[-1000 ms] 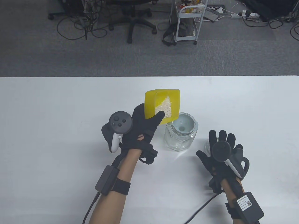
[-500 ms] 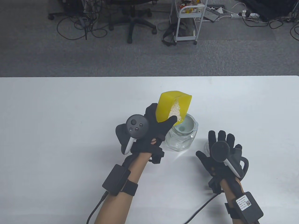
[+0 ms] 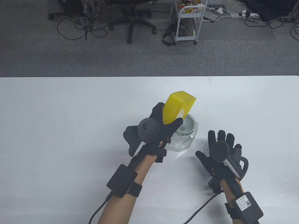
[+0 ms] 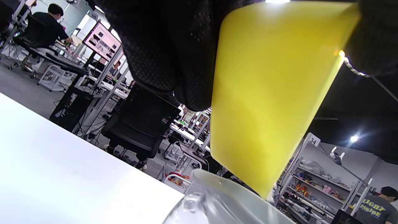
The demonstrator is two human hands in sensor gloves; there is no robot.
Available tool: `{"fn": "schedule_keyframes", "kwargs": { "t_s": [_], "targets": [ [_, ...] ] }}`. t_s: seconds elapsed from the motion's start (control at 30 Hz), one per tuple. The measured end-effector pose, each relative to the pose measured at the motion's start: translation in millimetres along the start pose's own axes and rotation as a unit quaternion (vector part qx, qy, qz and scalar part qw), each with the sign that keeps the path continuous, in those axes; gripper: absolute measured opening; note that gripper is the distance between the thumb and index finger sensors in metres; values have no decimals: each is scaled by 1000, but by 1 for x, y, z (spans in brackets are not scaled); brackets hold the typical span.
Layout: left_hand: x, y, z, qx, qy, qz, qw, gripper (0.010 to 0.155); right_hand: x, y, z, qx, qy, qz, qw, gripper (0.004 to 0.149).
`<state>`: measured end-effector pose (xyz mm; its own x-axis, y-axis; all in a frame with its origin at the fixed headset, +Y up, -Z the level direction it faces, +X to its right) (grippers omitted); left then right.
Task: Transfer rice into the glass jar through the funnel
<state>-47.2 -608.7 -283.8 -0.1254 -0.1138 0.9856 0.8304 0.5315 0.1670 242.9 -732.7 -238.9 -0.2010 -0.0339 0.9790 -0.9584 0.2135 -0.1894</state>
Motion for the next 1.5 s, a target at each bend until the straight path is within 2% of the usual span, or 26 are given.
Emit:
{"fn": "schedule_keyframes", "kwargs": {
  "t_s": [1.5],
  "targets": [
    [10,14,-6,-53,33,-53,997,92,0,1,0,2,0,-1,1000,93]
  ]
}}
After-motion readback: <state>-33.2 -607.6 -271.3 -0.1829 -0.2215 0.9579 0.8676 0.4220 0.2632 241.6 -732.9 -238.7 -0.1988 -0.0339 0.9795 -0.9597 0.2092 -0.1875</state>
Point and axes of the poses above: the tracker on the back of each hand, its own y axis roughly to the thumb side, its own x axis roughly from the fingertips to the wrist, z = x × y, the point moved 2 cm from there along -x, roughly from the wrist to the fingertips, and after that the axes turned 11 degrees about -y, right-handed, at the moved point
